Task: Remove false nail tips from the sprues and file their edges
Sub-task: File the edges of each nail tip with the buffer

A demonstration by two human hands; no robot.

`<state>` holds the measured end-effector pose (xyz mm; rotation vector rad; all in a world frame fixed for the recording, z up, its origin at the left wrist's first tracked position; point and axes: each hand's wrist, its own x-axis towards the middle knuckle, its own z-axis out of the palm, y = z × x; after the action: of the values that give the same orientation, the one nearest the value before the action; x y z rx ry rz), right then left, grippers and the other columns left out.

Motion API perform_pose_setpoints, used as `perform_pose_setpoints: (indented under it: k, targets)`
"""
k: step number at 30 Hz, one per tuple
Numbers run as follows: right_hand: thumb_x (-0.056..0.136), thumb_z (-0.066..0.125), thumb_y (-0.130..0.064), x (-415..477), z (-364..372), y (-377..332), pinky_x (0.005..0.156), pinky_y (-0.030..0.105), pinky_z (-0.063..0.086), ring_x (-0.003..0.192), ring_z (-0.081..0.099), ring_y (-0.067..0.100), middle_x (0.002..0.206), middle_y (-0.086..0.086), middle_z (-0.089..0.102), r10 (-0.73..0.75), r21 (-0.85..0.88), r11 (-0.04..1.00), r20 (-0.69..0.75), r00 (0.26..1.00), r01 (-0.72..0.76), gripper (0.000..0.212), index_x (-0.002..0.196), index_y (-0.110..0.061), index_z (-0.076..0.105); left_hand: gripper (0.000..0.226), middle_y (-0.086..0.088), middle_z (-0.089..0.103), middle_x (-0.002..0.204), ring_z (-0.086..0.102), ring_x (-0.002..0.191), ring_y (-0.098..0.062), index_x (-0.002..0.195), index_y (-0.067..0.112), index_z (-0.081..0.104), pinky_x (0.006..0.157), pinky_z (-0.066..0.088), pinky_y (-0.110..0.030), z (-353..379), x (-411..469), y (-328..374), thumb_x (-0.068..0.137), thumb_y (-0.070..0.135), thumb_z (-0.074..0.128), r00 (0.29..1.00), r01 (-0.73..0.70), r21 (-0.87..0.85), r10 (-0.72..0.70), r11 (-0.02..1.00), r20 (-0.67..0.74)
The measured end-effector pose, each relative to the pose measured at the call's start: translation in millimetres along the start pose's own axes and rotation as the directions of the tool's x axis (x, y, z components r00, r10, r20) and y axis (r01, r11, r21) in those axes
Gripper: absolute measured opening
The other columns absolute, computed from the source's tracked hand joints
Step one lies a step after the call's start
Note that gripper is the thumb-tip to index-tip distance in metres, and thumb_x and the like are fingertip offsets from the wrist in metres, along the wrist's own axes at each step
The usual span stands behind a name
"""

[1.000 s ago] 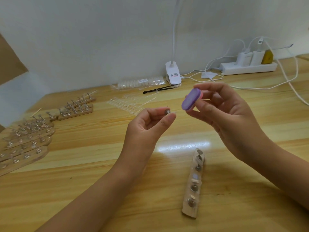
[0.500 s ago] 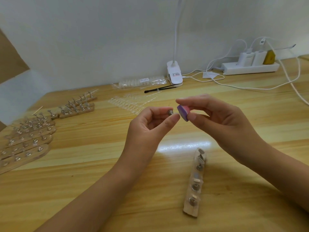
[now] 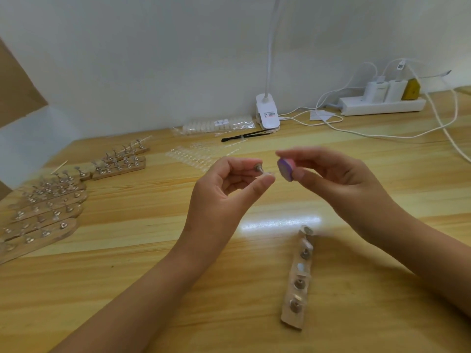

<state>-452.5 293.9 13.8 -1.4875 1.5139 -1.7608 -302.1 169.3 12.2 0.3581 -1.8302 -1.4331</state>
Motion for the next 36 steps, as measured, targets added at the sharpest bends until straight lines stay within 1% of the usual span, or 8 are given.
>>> perform_pose_setpoints:
  k: [2,5,9,14,18,23,25,36]
  targets:
    - [0.091,0.059,-0.014,-0.9,2.5,-2.4,0.09,0.019,0.049,0.108,0.064,0.011,0.111,-0.005,0.071,-0.064,0.029,0.998,0.036,0.997,0.063,0.028,0.118,-0.02,0.066,0.029,0.001,0.074,0.096,0.07,0.092,-0.014,0.099,0.023,0.07,0.085,0.056,-0.026,-0.3,-0.1,0.0,0.074,0.036,0.077,1.0,-0.03,0.039,0.03,0.999,0.002]
    - [0.09,0.059,-0.015,-0.9,2.3,2.7,0.093,0.023,0.049,0.111,0.064,0.015,0.112,-0.002,0.07,0.014,0.002,1.0,0.11,0.994,-0.014,0.027,0.115,-0.018,0.067,0.027,0.001,0.074,0.096,0.07,0.091,-0.014,0.098,0.024,0.069,0.085,0.056,-0.027,-1.1,-0.2,-0.6,0.075,0.034,0.077,0.999,-0.038,0.05,0.039,0.998,-0.002]
    - [0.091,0.062,-0.015,0.2,0.0,1.3,0.098,0.033,0.05,0.106,0.064,0.017,0.105,0.001,0.069,-0.029,0.136,0.99,0.045,0.999,0.023,0.025,0.116,-0.02,0.067,0.023,0.001,0.074,0.097,0.07,0.092,-0.015,0.099,0.024,0.069,0.086,0.056,-0.027,-2.0,0.7,-1.2,0.079,0.03,0.081,0.998,-0.059,0.041,0.058,0.997,0.007]
    - [0.088,0.061,-0.015,-1.3,2.6,5.9,0.099,0.035,0.051,0.106,0.065,0.02,0.105,0.002,0.071,0.06,0.09,0.994,0.093,0.994,-0.069,0.027,0.114,-0.017,0.067,0.024,0.003,0.074,0.095,0.07,0.091,-0.014,0.097,0.023,0.069,0.084,0.055,-0.026,0.3,-1.2,-0.9,0.077,0.032,0.078,0.998,-0.063,0.027,0.063,0.998,0.018]
    - [0.091,0.06,-0.011,-1.7,3.6,1.2,0.1,0.035,0.05,0.107,0.063,0.018,0.105,0.002,0.068,-0.055,0.146,0.988,0.034,0.998,0.05,0.027,0.117,-0.016,0.064,0.022,0.002,0.074,0.095,0.071,0.092,-0.014,0.099,0.024,0.069,0.083,0.055,-0.025,0.3,-0.4,-1.5,0.08,0.029,0.079,0.998,-0.067,0.022,0.067,0.998,0.012]
    - [0.088,0.062,-0.011,-2.7,6.4,6.5,0.1,0.04,0.051,0.105,0.065,0.018,0.102,0.003,0.07,-0.003,0.122,0.992,0.029,1.0,0.0,0.026,0.113,-0.017,0.064,0.022,0.001,0.073,0.095,0.07,0.091,-0.014,0.099,0.025,0.069,0.082,0.054,-0.023,-1.0,-0.2,-2.2,0.08,0.029,0.08,0.998,-0.068,-0.004,0.068,0.998,0.012]
    - [0.089,0.062,-0.013,-2.6,7.4,2.8,0.099,0.039,0.051,0.105,0.063,0.018,0.102,0.001,0.067,-0.064,0.169,0.984,0.019,0.998,0.06,0.027,0.116,-0.015,0.061,0.021,0.001,0.073,0.096,0.07,0.091,-0.015,0.098,0.026,0.069,0.083,0.055,-0.026,-1.0,0.0,-3.2,0.081,0.026,0.08,0.997,-0.073,-0.002,0.073,0.997,0.02]
    - [0.08,0.067,-0.014,-3.1,10.0,-1.3,0.087,0.028,0.056,0.091,0.071,0.016,0.094,-0.004,0.07,0.025,0.261,0.965,-0.007,1.0,-0.022,0.029,0.107,-0.014,0.058,0.025,0.006,0.074,0.095,0.07,0.091,-0.01,0.099,0.02,0.068,0.081,0.053,-0.02,7.5,-3.1,-5.4,0.078,0.03,0.076,0.999,0.009,-0.086,-0.006,0.996,0.04]
